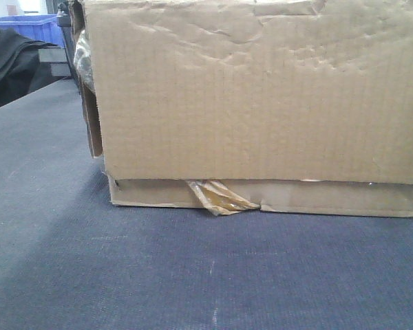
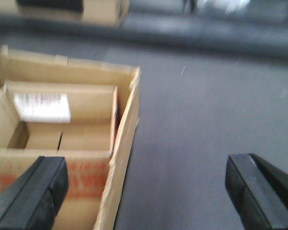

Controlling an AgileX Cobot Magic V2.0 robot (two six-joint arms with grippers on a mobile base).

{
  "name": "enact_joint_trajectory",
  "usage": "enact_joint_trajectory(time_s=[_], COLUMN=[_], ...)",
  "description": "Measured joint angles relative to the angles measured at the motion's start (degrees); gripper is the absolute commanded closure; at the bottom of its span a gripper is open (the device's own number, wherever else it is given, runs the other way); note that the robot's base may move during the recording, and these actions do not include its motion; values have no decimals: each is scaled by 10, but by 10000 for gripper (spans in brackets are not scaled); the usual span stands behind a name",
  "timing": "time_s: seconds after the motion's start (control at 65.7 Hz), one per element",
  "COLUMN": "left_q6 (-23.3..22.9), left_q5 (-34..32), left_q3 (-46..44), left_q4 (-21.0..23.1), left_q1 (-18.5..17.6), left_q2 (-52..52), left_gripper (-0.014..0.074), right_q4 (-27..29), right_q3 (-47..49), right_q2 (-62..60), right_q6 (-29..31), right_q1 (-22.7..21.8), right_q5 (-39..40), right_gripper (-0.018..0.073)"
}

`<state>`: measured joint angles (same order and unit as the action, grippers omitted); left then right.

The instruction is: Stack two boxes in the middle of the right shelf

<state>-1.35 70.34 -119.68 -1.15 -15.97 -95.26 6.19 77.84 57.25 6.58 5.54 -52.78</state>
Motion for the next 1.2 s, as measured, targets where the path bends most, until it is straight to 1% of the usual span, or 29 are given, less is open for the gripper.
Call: enact_joint_trajectory(time_s=[0.091, 0.183, 0.289, 0.472, 0.594, 0.67, 0.822, 1.126, 1.202], left_q6=[1, 2, 2, 2, 2, 1, -2, -13, -17], left_q5=[0, 0, 0, 1, 1, 0, 0, 0, 0], left_q3=[4, 18, 43, 63, 63, 65, 67, 70, 70], left_q4=[5, 11, 25, 30, 34, 34, 20, 18, 17], left_q1=[0, 0, -8, -42, -56, -57, -57, -53, -51], left_q2=[-9, -25, -42, -68, -91, -108, -127, -147, -147], left_gripper=[92, 92, 92, 92, 92, 92, 92, 92, 98], right_q4=[2, 2, 6, 28, 32, 34, 35, 43, 43], right_q3=[53, 95, 116, 118, 118, 116, 111, 110, 110], right_q2=[73, 131, 185, 237, 266, 284, 307, 347, 354], right_q6=[2, 2, 4, 4, 4, 6, 12, 15, 15], right_q1=[3, 3, 3, 3, 3, 3, 3, 8, 12], right_q5=[-69, -121, -148, -168, -172, -173, -173, -171, -171], right_gripper=[-10, -10, -10, -10, -10, -10, -10, -9, 24])
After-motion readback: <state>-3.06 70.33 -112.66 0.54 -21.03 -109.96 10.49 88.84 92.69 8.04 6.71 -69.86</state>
